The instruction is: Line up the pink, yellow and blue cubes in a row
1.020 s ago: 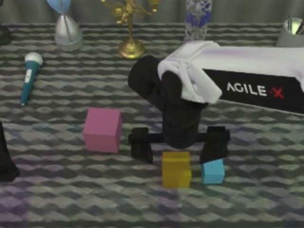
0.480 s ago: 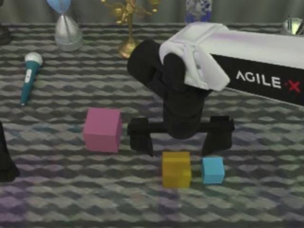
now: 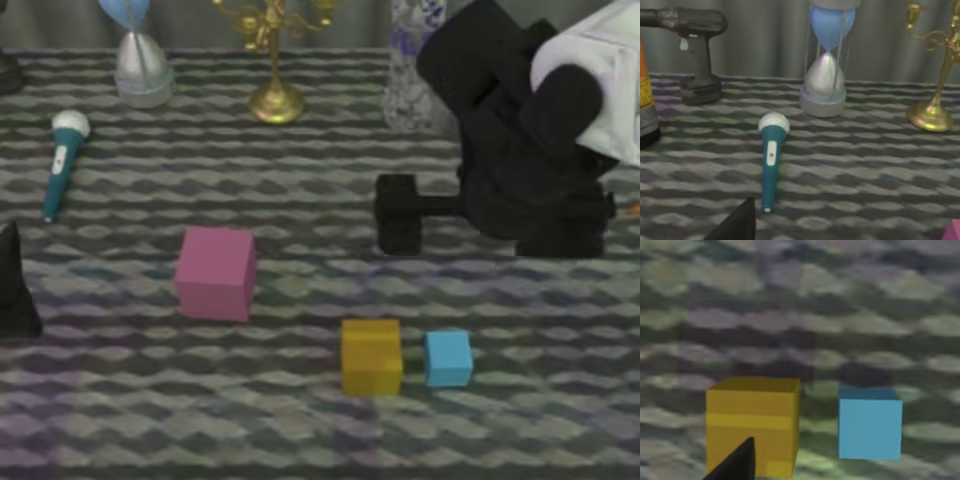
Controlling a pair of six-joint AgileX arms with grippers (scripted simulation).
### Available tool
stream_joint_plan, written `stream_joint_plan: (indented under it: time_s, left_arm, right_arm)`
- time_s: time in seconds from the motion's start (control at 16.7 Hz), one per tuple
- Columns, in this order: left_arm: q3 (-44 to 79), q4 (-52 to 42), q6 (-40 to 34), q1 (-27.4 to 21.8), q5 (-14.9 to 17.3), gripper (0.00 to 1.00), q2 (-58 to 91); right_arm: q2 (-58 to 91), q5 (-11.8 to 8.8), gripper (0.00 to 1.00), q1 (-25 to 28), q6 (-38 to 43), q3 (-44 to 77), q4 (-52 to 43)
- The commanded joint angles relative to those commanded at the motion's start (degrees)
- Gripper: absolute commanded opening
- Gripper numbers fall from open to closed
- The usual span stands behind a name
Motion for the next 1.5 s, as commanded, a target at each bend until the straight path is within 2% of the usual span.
stream_joint_plan:
  time_s: [0.3, 0.54, 0.78, 1.08, 1.26, 1.5]
  left_arm:
    - [21.0, -15.2, -4.0, -5.5, 0.2, 1.0, 26.9]
    - [39.0, -28.5, -7.4, -10.4, 0.5, 1.0, 50.8]
    - [56.1, -40.7, -10.6, -14.9, 0.7, 1.0, 73.3]
    - [72.3, -50.8, -13.6, -18.7, 0.6, 1.0, 93.7]
    - [77.5, -53.7, -14.6, -19.9, 0.5, 1.0, 99.8]
    - [78.7, -54.3, -14.8, -20.1, 0.5, 1.0, 101.1]
  right_arm:
    - [-30.2, 3.2, 1.0, -10.4, -11.9, -22.3, 13.2]
    - [-55.7, 3.4, 1.0, -19.7, -21.6, -42.9, 25.1]
    - [-75.8, 1.2, 1.0, -27.5, -29.1, -60.3, 36.8]
    - [-91.5, -3.7, 1.0, -33.9, -34.5, -74.2, 49.3]
    - [-96.9, -5.8, 1.0, -35.7, -35.7, -78.1, 53.5]
    - [-97.9, -6.3, 1.0, -36.1, -35.9, -78.8, 54.5]
